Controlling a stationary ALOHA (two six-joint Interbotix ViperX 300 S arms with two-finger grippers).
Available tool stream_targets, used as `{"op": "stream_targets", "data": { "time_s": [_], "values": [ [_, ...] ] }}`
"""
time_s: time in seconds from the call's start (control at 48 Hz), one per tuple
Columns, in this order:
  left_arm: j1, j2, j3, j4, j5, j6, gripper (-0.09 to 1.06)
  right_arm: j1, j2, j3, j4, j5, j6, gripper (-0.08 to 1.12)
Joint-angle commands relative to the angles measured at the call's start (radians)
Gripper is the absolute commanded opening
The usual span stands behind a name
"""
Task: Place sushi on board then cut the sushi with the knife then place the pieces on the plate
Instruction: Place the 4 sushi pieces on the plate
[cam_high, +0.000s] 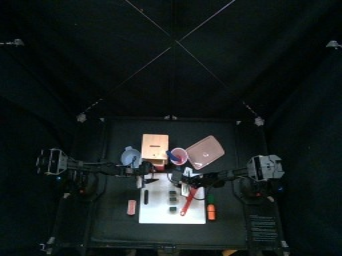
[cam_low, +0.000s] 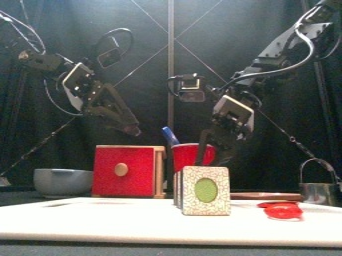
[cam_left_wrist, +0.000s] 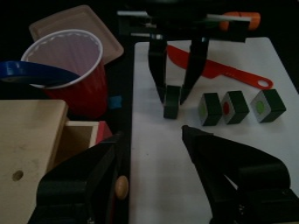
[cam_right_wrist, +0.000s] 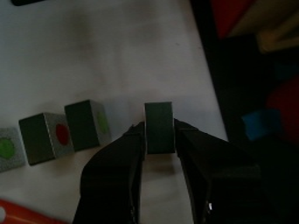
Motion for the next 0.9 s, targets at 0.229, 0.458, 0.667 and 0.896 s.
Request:
{"op": "stream_targets", "data": {
  "time_s": [0.229, 0.458, 0.667, 0.896],
  "values": [
    [0.012, -0.006, -0.012, -0.002, -0.008, 0.000, 0.90, -0.032, -0.290, 0.175, 0.074, 0.178, -0.006, 0.63],
    [0.014, -0.006, -0.015, -0.002, -0.009, 0.000, 0.90, -0.290, -0.261, 0.186, -0.028, 0.123, -0.003, 0.63],
    [0.014, -0.005, -0.018, -0.002, -0.015, 0.000, 0.90, -0.426, -0.164, 0.156, -0.058, 0.003, -0.003, 0.63],
    [0.014, -0.005, -0.014, -0.002, -0.023, 0.000, 0.90, -0.439, -0.077, 0.115, -0.063, -0.017, -0.005, 0.67]
  ]
}}
